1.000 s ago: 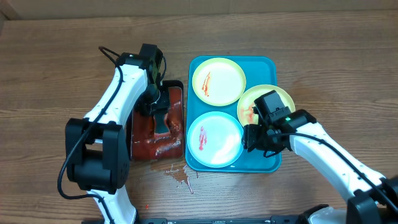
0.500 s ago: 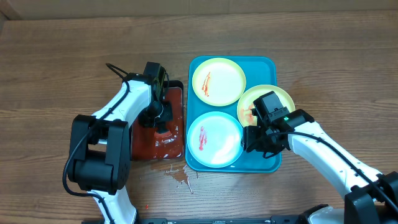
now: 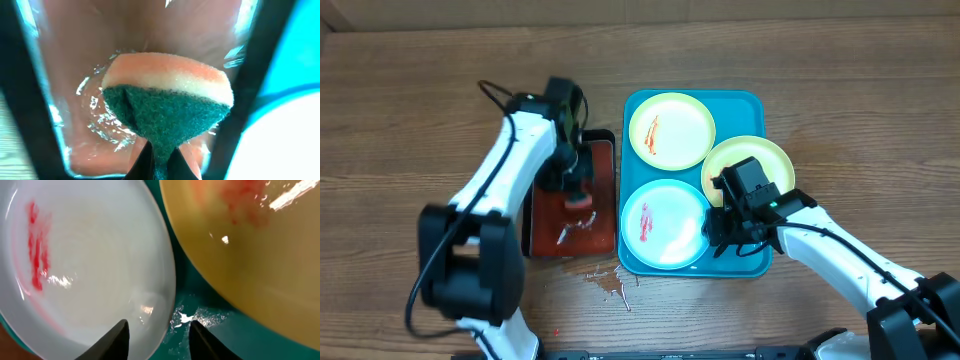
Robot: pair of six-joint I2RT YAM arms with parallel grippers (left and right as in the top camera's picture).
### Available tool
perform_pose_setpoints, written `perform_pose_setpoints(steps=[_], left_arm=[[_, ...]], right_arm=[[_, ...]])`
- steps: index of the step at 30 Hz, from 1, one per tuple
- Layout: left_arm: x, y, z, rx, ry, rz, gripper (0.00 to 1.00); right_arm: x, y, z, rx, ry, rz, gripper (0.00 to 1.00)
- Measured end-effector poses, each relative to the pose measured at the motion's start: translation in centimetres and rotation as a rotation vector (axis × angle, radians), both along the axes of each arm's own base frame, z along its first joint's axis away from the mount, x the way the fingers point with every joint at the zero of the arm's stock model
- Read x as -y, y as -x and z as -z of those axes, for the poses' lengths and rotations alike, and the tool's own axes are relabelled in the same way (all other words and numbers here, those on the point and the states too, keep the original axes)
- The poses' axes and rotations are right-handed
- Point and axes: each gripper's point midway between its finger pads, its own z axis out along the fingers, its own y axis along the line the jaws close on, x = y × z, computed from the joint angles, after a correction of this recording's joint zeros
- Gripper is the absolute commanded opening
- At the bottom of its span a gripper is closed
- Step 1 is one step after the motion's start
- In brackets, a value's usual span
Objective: Clean dirty plates on tray and stack at the side
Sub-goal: 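Grasp the hourglass sponge with the left gripper and lift it, then move the sponge with the left gripper onto the lower plate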
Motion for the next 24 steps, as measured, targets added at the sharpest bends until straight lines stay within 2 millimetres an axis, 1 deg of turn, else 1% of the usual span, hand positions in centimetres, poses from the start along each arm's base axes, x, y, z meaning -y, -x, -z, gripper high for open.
perform_pose_setpoints(steps=[1,4,5,7,8,9,10,14,17,19,21,24], left_arm=[[0.2,-0.5,-1.7,0.048,0.010,0.004,0.04],[0.7,-1.3,-5.7,0.164,0.036,0.017,0.04],[0.9,-1.3,-6.7,0.194,0.043,0.022,0.04],[1.2,-1.2,-8.2,0.234,0.054,0.030,0.04],[1.3,-1.0,-8.6,0.242,0.057,0.034,0.04],[1.3,-0.9,-8.8,0.244,0.059,0.035,0.04],[1.4,-0.8,-8.8,0.238,0.060,0.036,0.04],[1.4,-0.5,-8.5,0.224,0.060,0.037,0.04],[2.3,-0.6,-8.6,0.233,0.070,0.059,0.04],[3.5,-0.8,-8.7,0.253,0.082,0.090,0.04],[5.2,-0.9,-8.7,0.272,0.096,0.129,0.04],[7.8,-0.8,-8.1,0.268,0.116,0.185,0.04]], right_arm=[[0.0,-0.3,0.0,0.009,0.002,0.014,0.32],[-0.1,-1.2,0.3,0.022,-0.002,0.057,0.28],[-0.1,-1.4,0.6,0.021,-0.002,0.070,0.27],[-0.1,-1.4,1.4,0.001,0.006,0.087,0.17],[-0.1,-1.3,2.0,-0.015,0.013,0.095,0.11],[0.0,-1.2,2.6,-0.033,0.019,0.104,0.06],[-0.1,-1.3,2.8,-0.036,0.017,0.102,0.04],[0.1,-1.6,2.8,-0.045,0.022,0.170,0.04],[0.4,-1.8,2.7,-0.048,0.032,0.233,0.04],[0.7,-2.2,2.7,-0.041,0.043,0.271,0.04],[1.3,-2.5,2.7,-0.038,0.056,0.318,0.04],[2.3,-2.8,2.7,-0.042,0.080,0.386,0.04]])
